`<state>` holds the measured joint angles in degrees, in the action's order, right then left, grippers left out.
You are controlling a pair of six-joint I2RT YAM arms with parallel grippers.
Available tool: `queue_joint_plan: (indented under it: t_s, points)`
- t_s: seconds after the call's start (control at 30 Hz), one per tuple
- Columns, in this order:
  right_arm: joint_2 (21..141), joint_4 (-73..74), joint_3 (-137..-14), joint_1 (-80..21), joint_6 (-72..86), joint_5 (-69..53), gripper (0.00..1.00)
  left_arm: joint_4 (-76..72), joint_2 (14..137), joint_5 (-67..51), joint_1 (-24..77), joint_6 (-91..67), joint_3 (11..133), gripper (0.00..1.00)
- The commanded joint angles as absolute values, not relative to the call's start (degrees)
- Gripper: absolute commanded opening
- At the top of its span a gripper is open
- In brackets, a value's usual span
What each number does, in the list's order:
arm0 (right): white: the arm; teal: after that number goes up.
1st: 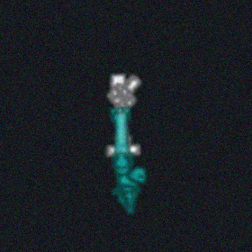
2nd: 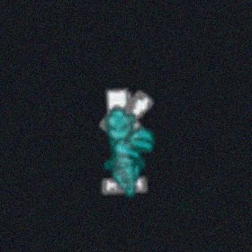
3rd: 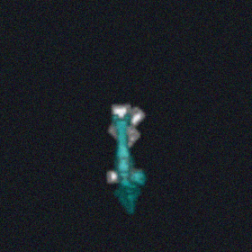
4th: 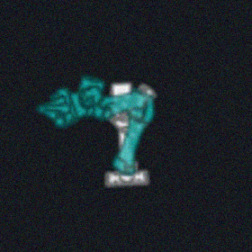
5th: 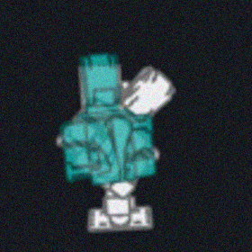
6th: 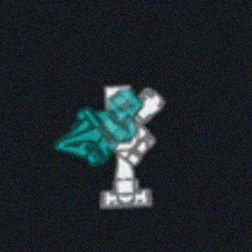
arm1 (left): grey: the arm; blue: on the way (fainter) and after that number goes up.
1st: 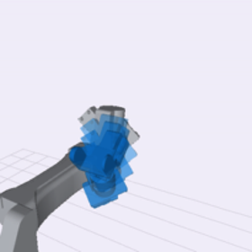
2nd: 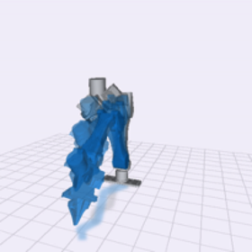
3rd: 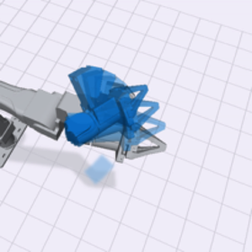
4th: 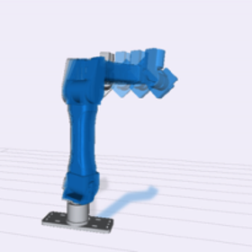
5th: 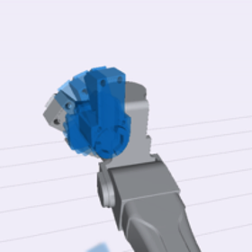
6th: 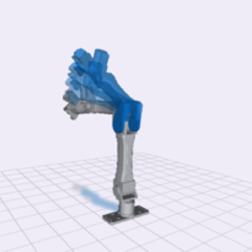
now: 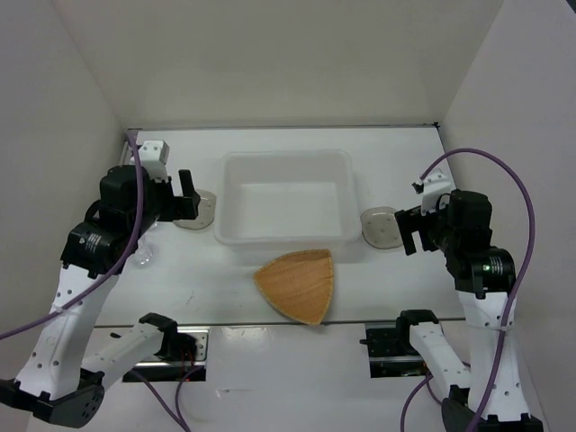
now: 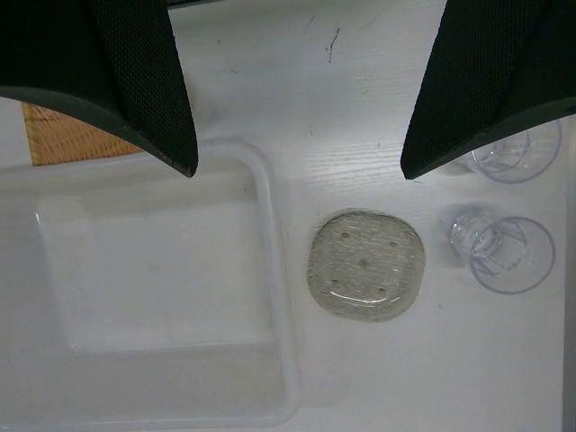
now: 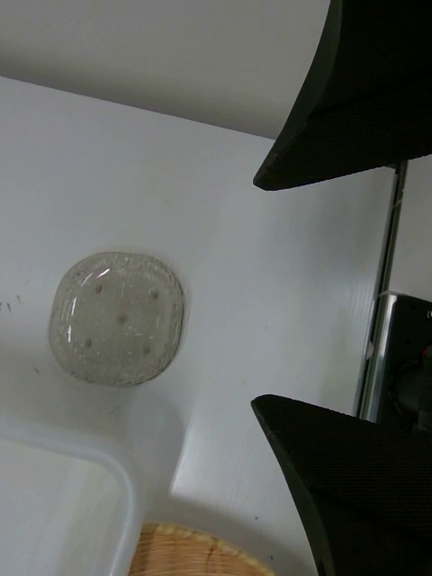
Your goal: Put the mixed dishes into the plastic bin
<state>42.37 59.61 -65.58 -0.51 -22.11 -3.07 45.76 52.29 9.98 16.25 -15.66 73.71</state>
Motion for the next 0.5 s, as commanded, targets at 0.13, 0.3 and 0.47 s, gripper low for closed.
queue_joint_plan:
  t_s: [0.13,0.3,0.47]
  points:
    - [40.7,54.2,-63.7,-0.9,-19.6,4.4,0.99,44.7,60.4,4.7,18.5,-20.3,72.8,1.0]
    - [39.0,52.5,-63.7,-0.9,-20.2,1.2,0.99,45.3,69.9,-9.6,19.9,-26.8,72.9,1.0]
    - [37.8,51.2,-63.2,-0.9,-19.7,3.0,0.99,43.2,70.6,-15.5,25.1,-35.0,65.7,1.0]
